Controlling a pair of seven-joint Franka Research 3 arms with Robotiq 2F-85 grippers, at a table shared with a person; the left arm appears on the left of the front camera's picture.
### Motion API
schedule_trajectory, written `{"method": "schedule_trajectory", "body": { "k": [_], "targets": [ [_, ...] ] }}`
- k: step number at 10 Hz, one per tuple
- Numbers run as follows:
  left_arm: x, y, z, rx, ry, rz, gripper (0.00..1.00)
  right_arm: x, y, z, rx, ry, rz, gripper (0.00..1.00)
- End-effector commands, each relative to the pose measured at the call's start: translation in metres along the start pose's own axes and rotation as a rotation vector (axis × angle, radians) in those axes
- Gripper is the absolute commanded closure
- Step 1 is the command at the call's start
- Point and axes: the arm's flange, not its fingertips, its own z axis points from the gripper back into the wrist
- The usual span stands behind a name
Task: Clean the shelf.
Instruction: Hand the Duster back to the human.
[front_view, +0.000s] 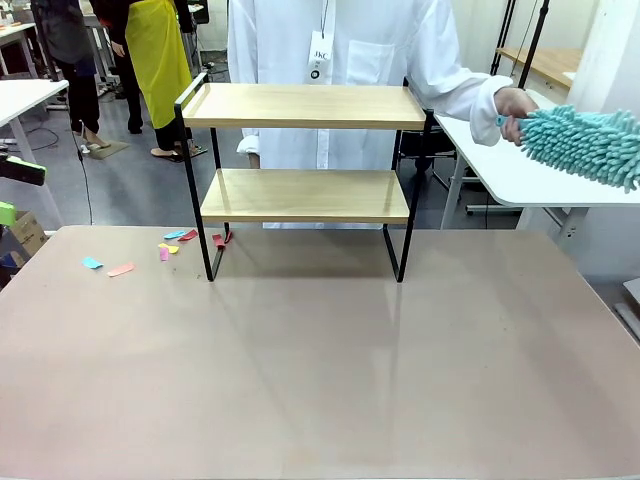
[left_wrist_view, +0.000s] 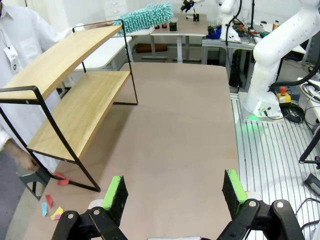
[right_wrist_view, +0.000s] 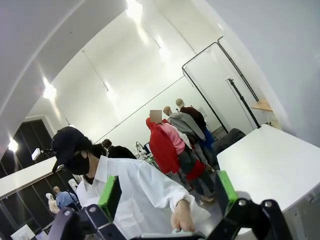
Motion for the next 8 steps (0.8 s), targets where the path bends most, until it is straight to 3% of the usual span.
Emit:
{"method": "schedule_trajectory", "body": {
  "k": [1, 8],
  "targets": [
    [0.0009, 0.0013, -0.0022, 0.002, -0.028, -0.021, 0.0, -0.0004, 0.0, 0.0031, -0.008, 0.001, 0.008, 0.0],
    [0.0009, 0.0013, -0.0022, 0.002, -0.028, -0.021, 0.0, -0.0004, 0.0, 0.0031, -0.008, 0.001, 0.008, 0.0]
  ]
}}
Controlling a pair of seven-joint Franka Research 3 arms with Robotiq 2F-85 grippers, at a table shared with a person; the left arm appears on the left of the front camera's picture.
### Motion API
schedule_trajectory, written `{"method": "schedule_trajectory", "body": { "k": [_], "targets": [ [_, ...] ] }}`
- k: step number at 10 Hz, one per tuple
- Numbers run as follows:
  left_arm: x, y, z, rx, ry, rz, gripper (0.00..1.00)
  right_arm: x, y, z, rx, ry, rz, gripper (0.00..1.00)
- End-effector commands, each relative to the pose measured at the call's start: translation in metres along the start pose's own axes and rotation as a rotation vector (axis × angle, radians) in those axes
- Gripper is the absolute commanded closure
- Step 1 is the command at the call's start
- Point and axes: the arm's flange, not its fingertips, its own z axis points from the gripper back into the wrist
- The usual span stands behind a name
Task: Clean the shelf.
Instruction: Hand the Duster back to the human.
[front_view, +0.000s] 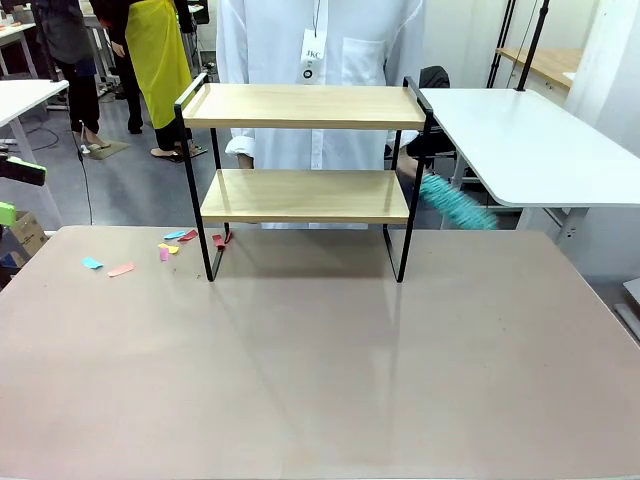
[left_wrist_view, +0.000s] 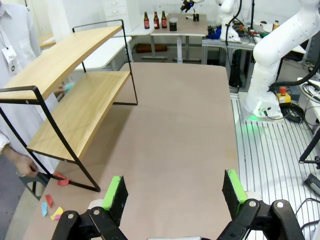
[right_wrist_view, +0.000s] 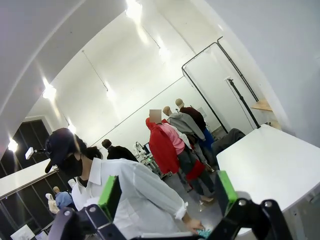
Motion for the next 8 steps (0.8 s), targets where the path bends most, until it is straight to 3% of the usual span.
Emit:
{"method": "schedule_trajectory", "body": {
  "k": [1, 8],
  "targets": [
    [0.0009, 0.0013, -0.0021, 0.002, -0.028, -0.021, 0.0, -0.0005, 0.0004, 0.0027, -0.006, 0.001, 0.008, 0.0],
    [0.0009, 0.0013, -0.0021, 0.002, -0.028, -0.021, 0.0, -0.0005, 0.0004, 0.0027, -0.006, 0.001, 0.008, 0.0]
  ]
}}
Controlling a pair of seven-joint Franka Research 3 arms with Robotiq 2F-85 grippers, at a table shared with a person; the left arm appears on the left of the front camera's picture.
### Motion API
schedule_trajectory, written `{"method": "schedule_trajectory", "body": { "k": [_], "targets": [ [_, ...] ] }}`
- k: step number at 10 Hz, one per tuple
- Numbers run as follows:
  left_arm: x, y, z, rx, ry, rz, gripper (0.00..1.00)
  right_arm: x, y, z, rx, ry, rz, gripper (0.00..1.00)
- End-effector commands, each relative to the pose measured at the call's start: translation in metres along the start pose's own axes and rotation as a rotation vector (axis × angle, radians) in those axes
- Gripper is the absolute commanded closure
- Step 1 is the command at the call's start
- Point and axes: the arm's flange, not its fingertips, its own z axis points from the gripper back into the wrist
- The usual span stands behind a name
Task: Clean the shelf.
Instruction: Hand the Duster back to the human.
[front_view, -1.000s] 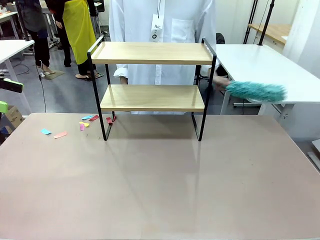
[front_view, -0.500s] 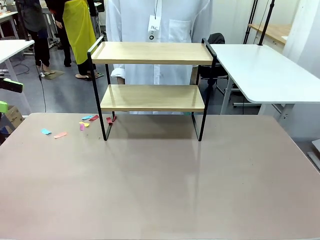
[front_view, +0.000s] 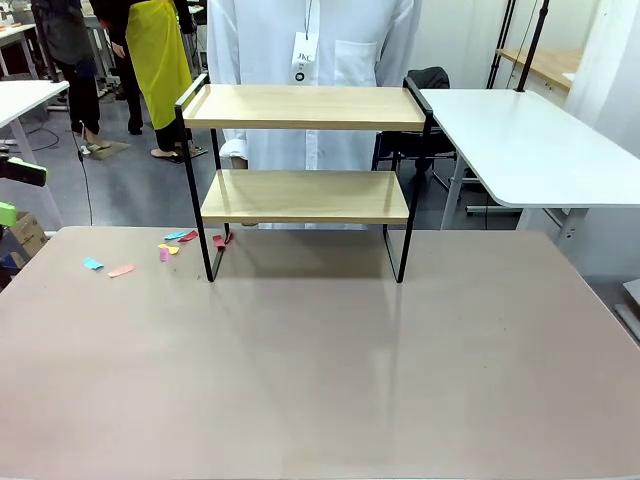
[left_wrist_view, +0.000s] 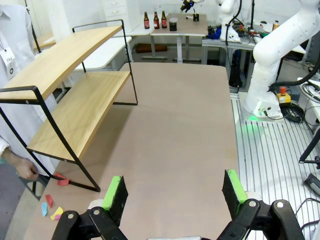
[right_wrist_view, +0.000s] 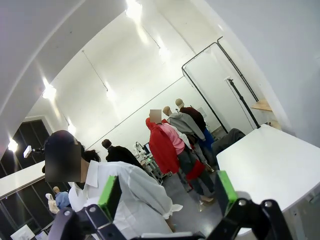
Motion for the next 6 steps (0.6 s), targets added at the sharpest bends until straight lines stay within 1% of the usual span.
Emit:
{"method": "schedule_trajectory", "body": {
  "k": [1, 6],
  "targets": [
    [0.0009, 0.0013, -0.0021, 0.002, -0.028, -0.021, 0.0, -0.0005, 0.0004, 0.0027, -0.006, 0.001, 0.008, 0.0],
    [0.0009, 0.0013, -0.0021, 0.002, -0.028, -0.021, 0.0, -0.0005, 0.0004, 0.0027, -0.006, 0.001, 0.008, 0.0]
  ]
}}
